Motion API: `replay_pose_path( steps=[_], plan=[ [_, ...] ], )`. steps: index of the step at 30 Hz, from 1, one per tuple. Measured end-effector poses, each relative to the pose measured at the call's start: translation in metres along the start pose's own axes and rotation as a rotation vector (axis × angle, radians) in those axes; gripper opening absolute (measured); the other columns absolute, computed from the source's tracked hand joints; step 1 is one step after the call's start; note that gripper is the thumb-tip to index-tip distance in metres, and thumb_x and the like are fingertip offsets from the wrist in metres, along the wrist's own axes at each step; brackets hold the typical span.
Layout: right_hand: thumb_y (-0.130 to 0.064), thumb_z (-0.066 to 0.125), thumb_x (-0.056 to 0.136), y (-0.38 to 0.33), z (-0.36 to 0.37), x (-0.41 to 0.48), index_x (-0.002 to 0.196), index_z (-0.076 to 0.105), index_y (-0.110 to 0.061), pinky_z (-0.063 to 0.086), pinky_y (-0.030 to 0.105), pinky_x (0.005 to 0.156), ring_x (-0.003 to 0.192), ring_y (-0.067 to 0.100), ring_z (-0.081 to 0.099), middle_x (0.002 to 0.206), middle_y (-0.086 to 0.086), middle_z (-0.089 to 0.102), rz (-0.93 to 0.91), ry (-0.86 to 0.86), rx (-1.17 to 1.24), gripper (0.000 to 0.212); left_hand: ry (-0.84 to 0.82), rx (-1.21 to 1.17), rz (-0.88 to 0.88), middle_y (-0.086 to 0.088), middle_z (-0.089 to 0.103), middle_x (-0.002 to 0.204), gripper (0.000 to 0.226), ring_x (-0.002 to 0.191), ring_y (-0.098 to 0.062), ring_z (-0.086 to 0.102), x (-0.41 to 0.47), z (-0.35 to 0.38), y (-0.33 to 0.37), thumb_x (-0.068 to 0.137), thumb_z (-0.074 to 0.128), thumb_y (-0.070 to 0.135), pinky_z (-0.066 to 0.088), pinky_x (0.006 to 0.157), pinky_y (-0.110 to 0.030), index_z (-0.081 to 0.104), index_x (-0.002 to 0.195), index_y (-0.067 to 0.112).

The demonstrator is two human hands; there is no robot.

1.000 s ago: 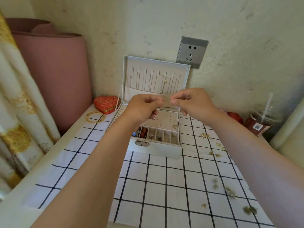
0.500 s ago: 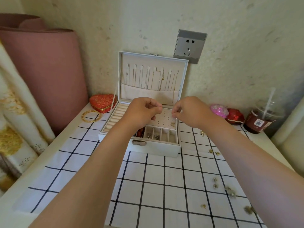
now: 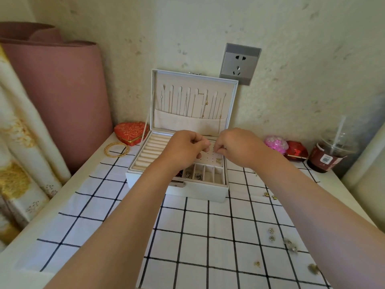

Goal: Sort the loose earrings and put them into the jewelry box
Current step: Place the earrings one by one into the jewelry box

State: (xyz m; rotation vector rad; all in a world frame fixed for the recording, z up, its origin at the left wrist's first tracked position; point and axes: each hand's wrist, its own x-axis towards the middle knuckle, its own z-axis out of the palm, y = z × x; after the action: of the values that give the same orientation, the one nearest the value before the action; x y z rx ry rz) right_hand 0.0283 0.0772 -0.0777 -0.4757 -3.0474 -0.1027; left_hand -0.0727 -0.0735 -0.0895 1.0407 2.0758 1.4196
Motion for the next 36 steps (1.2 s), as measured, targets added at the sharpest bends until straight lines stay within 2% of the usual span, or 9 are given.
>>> replay_pose_path(
  steps=[3, 8, 11, 16, 21, 24, 27, 31, 36],
  plan=[
    [-0.019, 0.06, 0.093, 0.001, 0.002, -0.002, 0.091, 0.078, -0.019, 0.055, 0.04, 0.077, 0.089, 0.021, 0.066, 0.095, 0.001, 0.073, 0.04, 0.037, 0.092, 0.018, -0.01, -0.032, -0.008, -0.008, 0.075, 0.092, 0.018, 0.066, -0.007, 0.061, -0.001, 0.0, 0.0, 0.095, 0.062, 0.025, 0.055, 0.078, -0.032, 0.074, 0.088, 0.014],
    [-0.016, 0.076, 0.084, 0.007, 0.006, -0.008, 0.104, 0.074, -0.027, 0.052, 0.031, 0.084, 0.087, 0.003, 0.065, 0.093, -0.011, 0.072, 0.187, 0.132, 0.48, 0.023, 0.008, -0.102, -0.023, -0.004, 0.074, 0.088, 0.021, 0.065, -0.007, 0.06, -0.003, 0.0, 0.004, 0.096, 0.061, 0.028, 0.05, 0.069, -0.03, 0.074, 0.085, 0.015],
    [-0.011, 0.082, 0.08, -0.001, -0.005, -0.014, 0.106, 0.075, -0.019, 0.05, 0.024, 0.066, 0.065, -0.006, 0.063, 0.09, -0.003, 0.074, 0.154, 0.176, 0.794, 0.028, 0.015, -0.145, -0.027, 0.011, 0.069, 0.077, 0.022, 0.06, -0.002, 0.059, -0.004, 0.002, 0.008, 0.097, 0.06, 0.028, 0.048, 0.063, -0.023, 0.072, 0.081, 0.02],
    [-0.004, 0.079, 0.081, -0.006, -0.023, -0.027, 0.097, 0.077, -0.004, 0.05, 0.021, 0.049, 0.046, 0.01, 0.056, 0.082, 0.003, 0.077, 0.111, 0.269, 1.049, 0.016, 0.014, -0.206, -0.059, 0.012, 0.07, 0.08, 0.02, 0.06, 0.0, 0.06, -0.006, 0.008, 0.012, 0.096, 0.06, 0.035, 0.049, 0.065, -0.022, 0.072, 0.086, 0.022],
    [-0.007, 0.077, 0.084, 0.004, -0.02, -0.03, 0.092, 0.079, -0.009, 0.048, 0.019, 0.051, 0.044, 0.011, 0.054, 0.077, 0.002, 0.075, 0.125, 0.304, 1.048, 0.008, -0.01, -0.2, -0.054, 0.009, 0.074, 0.088, 0.022, 0.073, -0.006, 0.064, -0.006, 0.013, 0.013, 0.097, 0.058, 0.037, 0.052, 0.071, -0.024, 0.074, 0.093, 0.022],
    [-0.013, 0.077, 0.086, 0.013, -0.011, -0.027, 0.088, 0.078, -0.019, 0.046, 0.015, 0.051, 0.044, 0.001, 0.055, 0.085, -0.002, 0.074, 0.2, 0.323, 0.893, 0.006, 0.033, 0.19, 0.139, 0.013, 0.07, 0.099, 0.018, 0.097, -0.007, 0.06, -0.003, 0.011, 0.001, 0.095, 0.056, 0.039, 0.047, 0.086, -0.028, 0.072, 0.098, 0.031],
    [-0.019, 0.076, 0.087, 0.017, 0.0, -0.025, 0.088, 0.078, -0.023, 0.049, 0.013, 0.063, 0.063, -0.008, 0.061, 0.086, -0.012, 0.071, 0.182, 0.269, 0.656, 0.005, -0.008, 0.616, 0.282, 0.011, 0.061, 0.122, 0.024, 0.122, -0.013, 0.045, -0.003, 0.008, -0.009, 0.091, 0.058, 0.042, 0.037, 0.104, -0.034, 0.068, 0.113, 0.037],
    [-0.024, 0.073, 0.087, 0.01, 0.007, -0.021, 0.087, 0.078, -0.029, 0.055, 0.035, 0.083, 0.086, 0.004, 0.065, 0.088, -0.016, 0.071, 0.139, 0.183, 0.45, 0.007, -0.032, 0.778, 0.347, 0.011, 0.06, 0.123, 0.033, 0.117, -0.016, 0.046, -0.003, 0.013, -0.017, 0.09, 0.056, 0.049, 0.035, 0.105, -0.037, 0.067, 0.117, 0.035],
    [-0.022, 0.069, 0.089, 0.002, 0.006, -0.018, 0.09, 0.078, -0.028, 0.054, 0.035, 0.079, 0.088, 0.01, 0.064, 0.094, -0.013, 0.071, 0.102, 0.188, 0.288, 0.011, -0.052, 0.747, 0.349, 0.009, 0.057, 0.119, 0.033, 0.117, -0.015, 0.044, -0.002, 0.015, -0.022, 0.089, 0.058, 0.046, 0.04, 0.098, -0.033, 0.066, 0.118, 0.032]
  ],
)
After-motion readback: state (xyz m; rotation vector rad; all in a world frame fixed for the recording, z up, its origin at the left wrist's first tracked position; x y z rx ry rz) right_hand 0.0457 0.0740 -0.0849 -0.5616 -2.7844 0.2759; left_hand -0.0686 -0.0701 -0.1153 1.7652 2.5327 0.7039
